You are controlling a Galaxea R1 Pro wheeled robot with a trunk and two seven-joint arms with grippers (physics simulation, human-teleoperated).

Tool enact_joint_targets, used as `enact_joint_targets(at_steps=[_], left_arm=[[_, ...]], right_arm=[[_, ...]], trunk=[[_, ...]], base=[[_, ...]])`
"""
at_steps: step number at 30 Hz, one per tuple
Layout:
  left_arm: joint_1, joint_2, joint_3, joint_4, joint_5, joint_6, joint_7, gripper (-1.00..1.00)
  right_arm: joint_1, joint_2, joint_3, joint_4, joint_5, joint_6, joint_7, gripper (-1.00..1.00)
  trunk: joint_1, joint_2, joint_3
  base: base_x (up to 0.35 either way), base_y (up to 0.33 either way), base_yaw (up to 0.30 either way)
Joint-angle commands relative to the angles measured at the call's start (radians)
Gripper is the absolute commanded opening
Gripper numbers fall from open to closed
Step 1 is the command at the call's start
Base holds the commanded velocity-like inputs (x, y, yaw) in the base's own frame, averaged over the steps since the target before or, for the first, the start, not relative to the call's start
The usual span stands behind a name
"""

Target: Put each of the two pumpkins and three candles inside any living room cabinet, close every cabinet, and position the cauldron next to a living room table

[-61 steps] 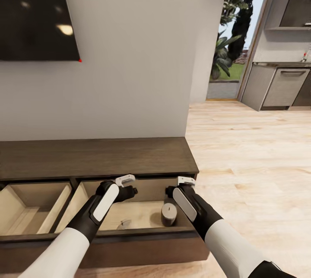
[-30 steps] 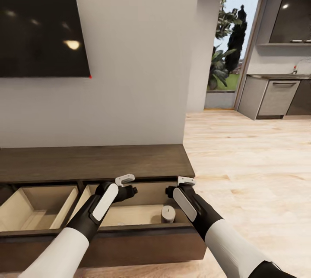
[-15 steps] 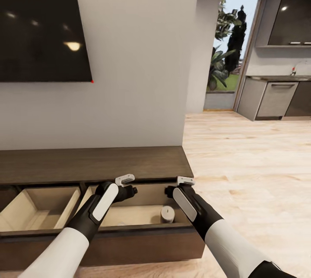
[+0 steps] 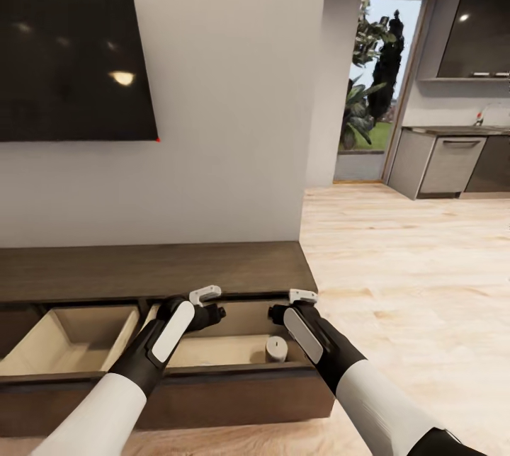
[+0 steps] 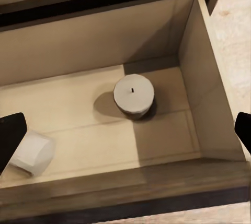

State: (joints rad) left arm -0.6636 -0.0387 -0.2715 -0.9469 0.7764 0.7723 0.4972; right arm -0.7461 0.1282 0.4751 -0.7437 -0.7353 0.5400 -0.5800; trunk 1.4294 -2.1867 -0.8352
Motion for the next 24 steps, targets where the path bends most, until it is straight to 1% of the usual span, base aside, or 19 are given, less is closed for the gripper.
enact_joint_targets(at_steps=[1,3,5,8,24], left_arm=[[-0.001,0.0,-0.002,-0.001,0.011,0.001,0.01,1.0],[-0.001,0.0,-0.002,-0.001,0.011,0.001,0.01,1.0],[-0.001,0.001,-0.002,-0.003,0.011,0.001,0.011,1.0],[-0.001,0.002,-0.002,-0.016,0.011,0.001,0.011,1.0],[-0.001,0.005,0.001,-0.029,0.011,0.001,0.011,1.0]], right_arm=[[-0.001,0.0,0.003,-0.001,-0.009,0.002,-0.009,1.0],[-0.001,0.0,0.004,-0.002,-0.009,0.002,-0.009,1.0],[-0.001,0.0,0.005,-0.002,-0.009,0.002,-0.009,1.0],[-0.001,0.001,0.005,-0.002,-0.009,0.002,-0.009,1.0],[-0.001,0.001,0.005,-0.001,-0.009,0.002,-0.009,1.0]], trunk=[[-0.005,0.007,0.002],[-0.012,0.021,0.008],[-0.012,0.021,0.009],[-0.012,0.021,0.009],[-0.012,0.021,0.01]], base=[[-0.271,0.044,0.0],[-0.207,0.023,0.0],[-0.091,0.009,0.009],[-0.033,0.003,0.149],[-0.003,0.0,0.278]])
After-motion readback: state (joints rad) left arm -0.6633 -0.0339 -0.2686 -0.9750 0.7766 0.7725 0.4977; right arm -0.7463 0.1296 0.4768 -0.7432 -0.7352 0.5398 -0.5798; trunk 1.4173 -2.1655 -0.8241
